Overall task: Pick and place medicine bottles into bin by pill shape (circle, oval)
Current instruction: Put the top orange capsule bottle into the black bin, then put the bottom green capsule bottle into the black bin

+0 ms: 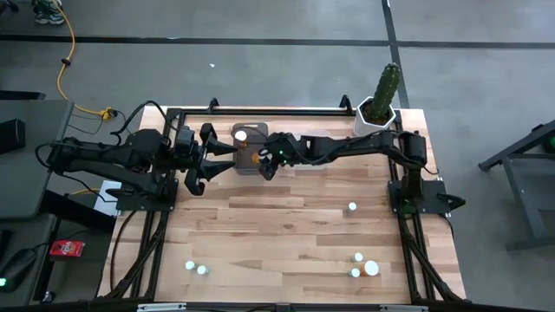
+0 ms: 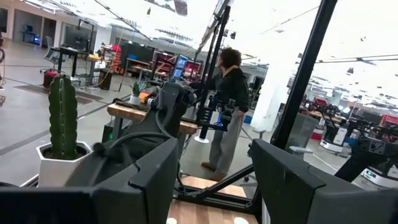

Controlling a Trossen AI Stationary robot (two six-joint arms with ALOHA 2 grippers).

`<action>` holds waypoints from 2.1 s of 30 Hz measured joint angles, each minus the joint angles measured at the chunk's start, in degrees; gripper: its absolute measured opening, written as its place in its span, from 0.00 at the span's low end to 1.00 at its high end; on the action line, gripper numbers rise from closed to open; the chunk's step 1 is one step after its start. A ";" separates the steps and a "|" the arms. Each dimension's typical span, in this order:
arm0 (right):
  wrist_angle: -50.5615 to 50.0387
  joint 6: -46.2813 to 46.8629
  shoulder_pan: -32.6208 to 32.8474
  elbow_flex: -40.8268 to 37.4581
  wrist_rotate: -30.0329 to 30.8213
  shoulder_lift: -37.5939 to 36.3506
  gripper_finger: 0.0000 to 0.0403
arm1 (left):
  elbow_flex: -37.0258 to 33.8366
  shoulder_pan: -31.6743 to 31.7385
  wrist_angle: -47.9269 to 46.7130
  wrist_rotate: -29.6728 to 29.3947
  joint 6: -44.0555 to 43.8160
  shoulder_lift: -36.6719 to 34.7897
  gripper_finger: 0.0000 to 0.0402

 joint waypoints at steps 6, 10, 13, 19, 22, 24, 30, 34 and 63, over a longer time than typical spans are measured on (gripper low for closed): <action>-1.84 1.86 -1.40 0.00 -1.91 0.00 0.52 | 0.00 0.00 0.28 -0.76 0.01 0.00 0.49; -2.50 3.40 -1.78 0.00 -4.55 0.00 0.52 | 0.00 0.00 0.30 -1.35 0.01 0.00 0.49; -2.48 3.11 -1.78 0.00 -4.56 0.00 0.52 | 0.00 0.00 0.30 -1.36 0.01 0.00 0.49; -2.48 3.13 -1.77 0.00 -4.58 0.00 0.52 | 0.00 0.00 0.30 -1.36 0.01 0.00 0.49; -2.48 3.12 -1.76 0.00 -4.57 0.00 0.52 | 0.00 0.00 0.30 -1.36 0.02 0.00 0.49; -2.48 3.29 -1.76 0.00 -4.59 0.00 0.52 | 0.00 0.00 0.30 -1.36 0.01 0.00 0.49; -2.48 4.48 -1.76 0.00 -4.62 0.00 0.52 | 0.00 0.00 0.30 -1.33 0.02 0.00 0.49; -2.48 4.62 -1.74 0.00 -4.66 0.00 0.52 | 0.00 0.00 0.30 -1.31 0.02 0.00 0.49; -14.85 -7.01 1.63 -9.29 2.29 -17.51 0.79 | 0.02 0.00 0.12 -1.27 0.01 0.02 0.49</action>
